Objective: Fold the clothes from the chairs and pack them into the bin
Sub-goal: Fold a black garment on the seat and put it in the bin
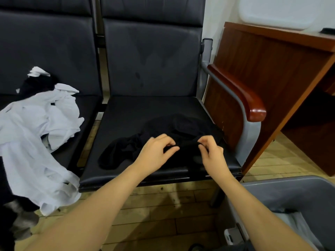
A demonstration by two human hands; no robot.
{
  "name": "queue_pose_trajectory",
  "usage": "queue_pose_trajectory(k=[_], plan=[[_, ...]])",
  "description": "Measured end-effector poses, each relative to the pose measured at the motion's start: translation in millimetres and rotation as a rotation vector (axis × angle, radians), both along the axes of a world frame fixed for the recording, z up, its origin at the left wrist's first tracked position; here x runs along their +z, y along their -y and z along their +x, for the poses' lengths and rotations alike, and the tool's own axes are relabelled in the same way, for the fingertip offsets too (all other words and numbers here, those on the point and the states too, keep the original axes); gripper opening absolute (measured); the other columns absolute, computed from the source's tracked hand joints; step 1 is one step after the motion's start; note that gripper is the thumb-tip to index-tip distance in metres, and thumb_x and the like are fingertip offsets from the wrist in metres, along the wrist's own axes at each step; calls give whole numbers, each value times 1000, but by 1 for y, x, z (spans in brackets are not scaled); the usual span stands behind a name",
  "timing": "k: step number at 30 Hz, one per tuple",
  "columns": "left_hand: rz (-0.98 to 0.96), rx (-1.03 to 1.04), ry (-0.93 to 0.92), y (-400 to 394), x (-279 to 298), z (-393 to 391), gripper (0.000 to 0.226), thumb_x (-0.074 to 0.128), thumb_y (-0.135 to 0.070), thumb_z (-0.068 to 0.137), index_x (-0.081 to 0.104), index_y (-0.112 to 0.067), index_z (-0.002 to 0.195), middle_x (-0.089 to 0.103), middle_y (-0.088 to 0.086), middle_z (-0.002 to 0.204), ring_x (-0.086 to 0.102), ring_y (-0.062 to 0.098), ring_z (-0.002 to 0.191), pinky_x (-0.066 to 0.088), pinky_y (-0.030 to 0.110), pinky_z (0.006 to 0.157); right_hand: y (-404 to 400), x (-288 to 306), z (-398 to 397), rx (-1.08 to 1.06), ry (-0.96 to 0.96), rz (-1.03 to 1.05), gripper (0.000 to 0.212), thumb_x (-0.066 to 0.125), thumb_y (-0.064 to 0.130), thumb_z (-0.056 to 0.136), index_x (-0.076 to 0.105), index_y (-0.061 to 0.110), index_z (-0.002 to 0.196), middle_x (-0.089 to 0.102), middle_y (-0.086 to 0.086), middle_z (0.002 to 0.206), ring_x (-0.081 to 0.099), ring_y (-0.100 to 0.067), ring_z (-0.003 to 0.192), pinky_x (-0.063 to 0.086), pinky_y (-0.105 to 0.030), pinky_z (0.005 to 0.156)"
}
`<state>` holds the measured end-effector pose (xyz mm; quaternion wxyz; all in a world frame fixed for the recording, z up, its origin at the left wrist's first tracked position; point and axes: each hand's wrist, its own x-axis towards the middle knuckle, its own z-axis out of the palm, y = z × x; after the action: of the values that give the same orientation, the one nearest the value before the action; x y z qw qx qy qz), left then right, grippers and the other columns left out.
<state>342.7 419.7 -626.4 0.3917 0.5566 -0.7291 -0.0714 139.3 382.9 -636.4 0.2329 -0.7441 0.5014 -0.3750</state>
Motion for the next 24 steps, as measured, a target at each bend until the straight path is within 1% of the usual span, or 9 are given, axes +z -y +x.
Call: queue_pose_trajectory(k=[2,4,7,10,12,15,18,22,24], plan=[[-66,45,-8,8,10,10,30,55,-45,85,67,-20,96,58,-12,87,59,10,81,47,38,79,0,10,5,24,26,5,25,39,12,101,50,30,115,53,10,99,50,-15,102,33,-35,97],[-33,188,70,12,9,32,33,53,-44,88,65,-22,110,60,-7,101,56,16,97,41,38,87,-1,13,14,36,-39,-18,26,35,17,102,54,28,116,47,11,97,47,-8,98,25,-32,99],[182,342,244,7,-6,68,40,49,-41,95,51,-24,132,50,-4,129,41,19,121,27,36,97,0,10,31,35,-172,-81,22,45,34,99,60,35,114,34,15,92,40,-4,95,15,-27,97],[358,379,194,-2,-21,93,44,44,-42,96,45,-26,137,46,-5,138,39,18,128,23,36,101,-1,2,55,65,-258,-93,25,54,47,91,61,39,114,27,11,101,27,-2,103,10,-26,97],[385,336,189,-9,-29,104,40,44,-41,97,48,-27,135,50,-8,134,43,14,125,22,32,98,-1,1,77,50,-256,-121,30,58,52,87,63,38,113,26,10,107,24,-5,107,9,-26,95],[296,328,195,-18,-35,111,29,51,-37,95,60,-28,122,55,-11,120,47,14,114,23,27,87,-3,-3,108,24,-287,-123,37,63,56,81,63,36,112,28,8,113,29,-13,114,11,-28,94],[283,353,122,-21,-37,115,20,59,-31,92,69,-25,107,55,-12,104,50,14,105,24,27,84,-4,-14,124,31,-391,-58,30,62,52,84,65,33,108,32,6,118,30,-16,117,13,-30,96],[170,344,-4,-24,-34,123,11,67,-23,86,73,-17,92,62,-8,87,61,13,85,45,35,88,0,-13,118,-47,-199,-73,14,64,38,87,69,27,94,36,8,104,35,-12,106,13,-26,89],[122,354,-112,-27,-19,120,14,68,-19,85,74,-12,96,64,-4,86,62,12,83,46,20,83,3,-3,108,-106,-76,-97,10,66,35,87,68,26,91,41,6,99,35,-10,98,14,-26,86]])
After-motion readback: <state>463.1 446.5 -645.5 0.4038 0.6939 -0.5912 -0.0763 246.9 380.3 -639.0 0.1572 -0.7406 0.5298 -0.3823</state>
